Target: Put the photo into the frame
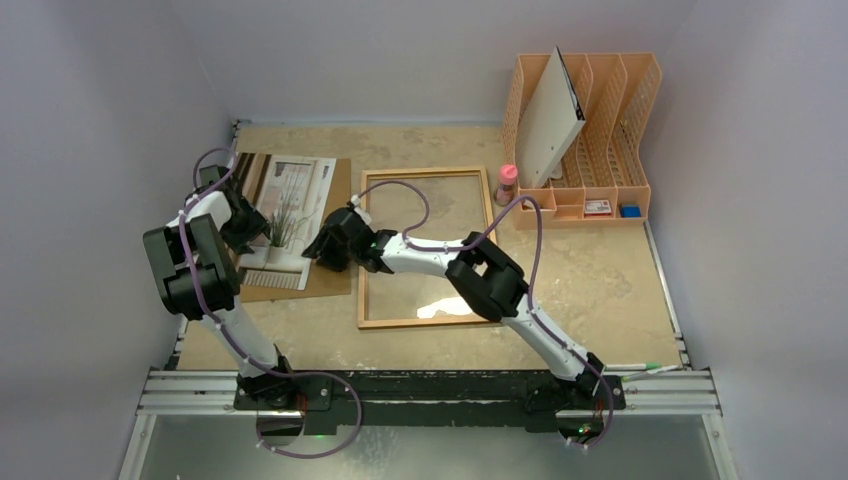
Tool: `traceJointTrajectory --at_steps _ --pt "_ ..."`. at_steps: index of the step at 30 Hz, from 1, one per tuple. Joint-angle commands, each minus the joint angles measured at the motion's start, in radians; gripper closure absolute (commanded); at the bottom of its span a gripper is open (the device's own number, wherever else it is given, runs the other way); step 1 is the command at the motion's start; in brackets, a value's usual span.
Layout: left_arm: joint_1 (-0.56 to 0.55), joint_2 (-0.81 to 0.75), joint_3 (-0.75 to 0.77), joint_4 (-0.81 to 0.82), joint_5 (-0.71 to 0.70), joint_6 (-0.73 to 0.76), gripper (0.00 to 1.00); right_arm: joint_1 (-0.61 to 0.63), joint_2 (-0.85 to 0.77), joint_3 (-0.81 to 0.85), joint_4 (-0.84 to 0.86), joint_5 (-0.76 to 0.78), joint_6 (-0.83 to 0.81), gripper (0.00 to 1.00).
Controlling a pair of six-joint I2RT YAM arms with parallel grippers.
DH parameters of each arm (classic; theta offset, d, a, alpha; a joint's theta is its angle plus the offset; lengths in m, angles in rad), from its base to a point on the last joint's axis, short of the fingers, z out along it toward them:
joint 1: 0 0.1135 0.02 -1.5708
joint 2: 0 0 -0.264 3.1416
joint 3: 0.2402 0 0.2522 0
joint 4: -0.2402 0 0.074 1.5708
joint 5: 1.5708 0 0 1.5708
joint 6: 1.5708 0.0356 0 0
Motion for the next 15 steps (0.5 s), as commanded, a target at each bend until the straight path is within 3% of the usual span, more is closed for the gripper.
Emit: traceJointTrajectory --at_steps 1,11,15 --pt "-0.001 0.053 -0.021 -0.036 -0.016 0.008 0.47 0.003 0.044 0.015 -0.051 -0.038 0.053 0.52" --pt "-0.001 0.06 -0.023 -0.035 -0.014 0.009 0.48 -0.008 0.115 0.104 -0.075 -0.078 0.089 0.52" --pt "-0.001 0.068 -0.017 -0.041 -0.013 0.015 0.48 -0.012 0.125 0.075 0.005 -0.109 0.1 0.51"
